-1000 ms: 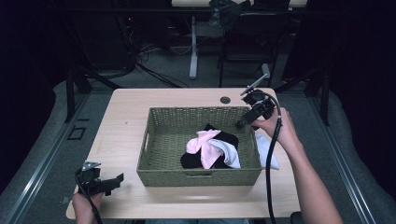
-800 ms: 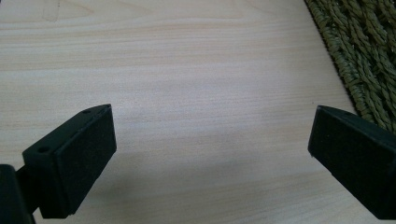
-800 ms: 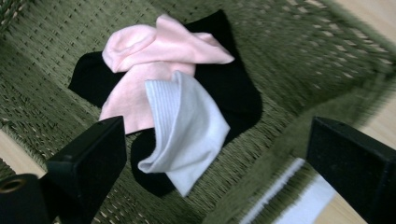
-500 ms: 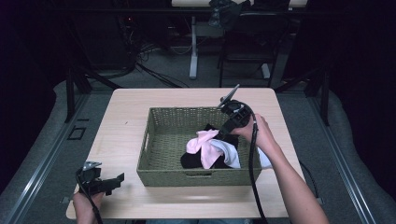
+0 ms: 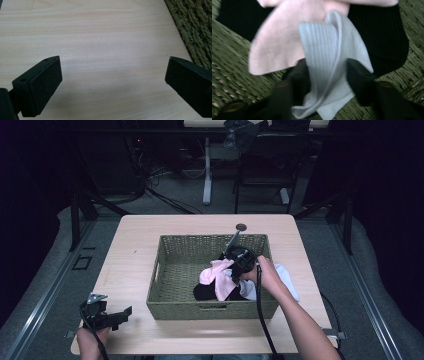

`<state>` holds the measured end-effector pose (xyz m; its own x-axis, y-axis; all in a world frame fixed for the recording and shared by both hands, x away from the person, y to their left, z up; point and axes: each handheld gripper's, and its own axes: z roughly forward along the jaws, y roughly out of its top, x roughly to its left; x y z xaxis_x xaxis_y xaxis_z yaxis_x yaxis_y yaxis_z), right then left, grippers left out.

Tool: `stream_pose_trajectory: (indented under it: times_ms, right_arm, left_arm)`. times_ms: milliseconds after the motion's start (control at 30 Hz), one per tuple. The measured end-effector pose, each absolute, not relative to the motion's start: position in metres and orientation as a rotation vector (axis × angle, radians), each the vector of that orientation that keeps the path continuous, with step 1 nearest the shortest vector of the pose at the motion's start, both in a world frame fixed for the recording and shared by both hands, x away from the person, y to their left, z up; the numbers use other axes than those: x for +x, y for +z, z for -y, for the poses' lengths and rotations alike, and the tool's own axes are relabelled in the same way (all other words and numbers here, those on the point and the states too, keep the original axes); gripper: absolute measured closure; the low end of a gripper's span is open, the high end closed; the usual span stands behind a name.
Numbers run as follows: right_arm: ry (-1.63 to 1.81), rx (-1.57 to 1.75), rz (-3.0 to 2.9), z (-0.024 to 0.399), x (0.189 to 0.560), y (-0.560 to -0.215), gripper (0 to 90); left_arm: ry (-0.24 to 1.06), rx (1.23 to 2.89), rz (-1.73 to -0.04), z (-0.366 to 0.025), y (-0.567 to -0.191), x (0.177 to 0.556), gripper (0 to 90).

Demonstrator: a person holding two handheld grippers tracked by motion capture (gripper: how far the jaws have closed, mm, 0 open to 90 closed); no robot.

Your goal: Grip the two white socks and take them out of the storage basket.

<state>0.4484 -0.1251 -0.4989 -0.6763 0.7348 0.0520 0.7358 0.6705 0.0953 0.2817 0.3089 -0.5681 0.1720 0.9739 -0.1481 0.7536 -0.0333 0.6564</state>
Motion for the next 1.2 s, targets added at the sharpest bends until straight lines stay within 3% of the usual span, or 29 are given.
stream_pose_trajectory:
  times_ms: [67,133,633,1200]
  right_arm:
    - [-0.183,-1.26,2.852,0.129,0.45,-0.5,83.4]
    - [-0.176,-1.261,2.845,0.132,0.451,-0.497,84.3]
    - [-0.351,-1.278,2.835,0.153,0.451,-0.432,84.4]
    - [-0.461,-1.235,2.924,0.144,0.452,-0.365,84.4]
  left_arm:
    - [0.456,1.838,-1.627,-0.308,-0.568,0.282,1.2]
    - [0.457,1.844,-1.624,-0.308,-0.568,0.283,1.2]
    - [0.45,1.846,-1.622,-0.307,-0.568,0.285,1.2]
    - [0.442,1.843,-1.621,-0.307,-0.569,0.285,1.2]
